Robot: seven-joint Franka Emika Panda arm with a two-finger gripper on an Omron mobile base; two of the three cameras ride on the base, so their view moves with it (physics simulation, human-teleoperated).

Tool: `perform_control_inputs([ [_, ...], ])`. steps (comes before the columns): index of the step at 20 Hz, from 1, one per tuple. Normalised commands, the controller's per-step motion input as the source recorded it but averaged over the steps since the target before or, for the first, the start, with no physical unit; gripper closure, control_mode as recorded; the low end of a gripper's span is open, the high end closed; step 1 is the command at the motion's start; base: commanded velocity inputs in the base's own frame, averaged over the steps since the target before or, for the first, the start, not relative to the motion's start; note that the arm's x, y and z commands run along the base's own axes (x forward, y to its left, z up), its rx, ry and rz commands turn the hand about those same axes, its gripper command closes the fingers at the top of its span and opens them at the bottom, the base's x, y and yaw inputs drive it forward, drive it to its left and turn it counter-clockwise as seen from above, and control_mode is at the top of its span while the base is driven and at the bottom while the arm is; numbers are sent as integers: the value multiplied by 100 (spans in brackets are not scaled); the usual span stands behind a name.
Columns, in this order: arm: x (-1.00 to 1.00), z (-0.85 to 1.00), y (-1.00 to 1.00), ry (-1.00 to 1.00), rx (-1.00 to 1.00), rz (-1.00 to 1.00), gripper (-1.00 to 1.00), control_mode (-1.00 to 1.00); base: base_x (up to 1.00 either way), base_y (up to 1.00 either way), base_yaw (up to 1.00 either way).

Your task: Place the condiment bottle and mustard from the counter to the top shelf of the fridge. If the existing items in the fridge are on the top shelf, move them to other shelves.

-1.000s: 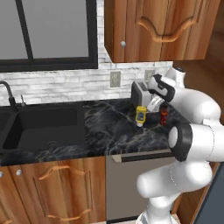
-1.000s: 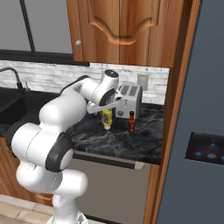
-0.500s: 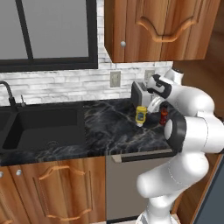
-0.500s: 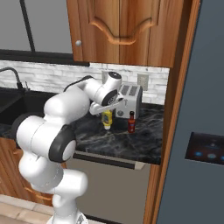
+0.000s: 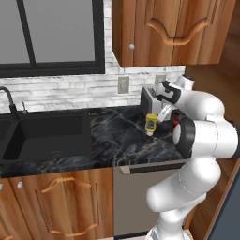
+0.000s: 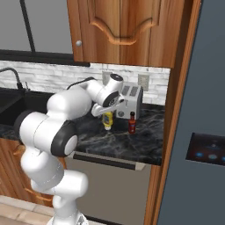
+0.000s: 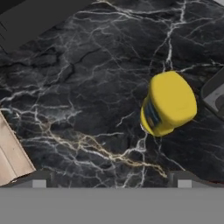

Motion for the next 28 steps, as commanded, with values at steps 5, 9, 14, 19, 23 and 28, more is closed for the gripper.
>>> perform_control_inputs([
  [5,15,-12,-7,0,0,2,-100,-100,0,0,0],
  [9,16,-11,-7,0,1,2,-100,-100,0,0,0],
  [14,26,-2,0,0,1,2,-100,-100,0,0,0],
  [19,28,-7,0,0,0,3,-100,-100,0,0,0],
  [23,17,-12,0,0,0,2,-100,-100,0,0,0],
  [28,18,-15,0,1,0,2,-100,-100,0,0,0],
])
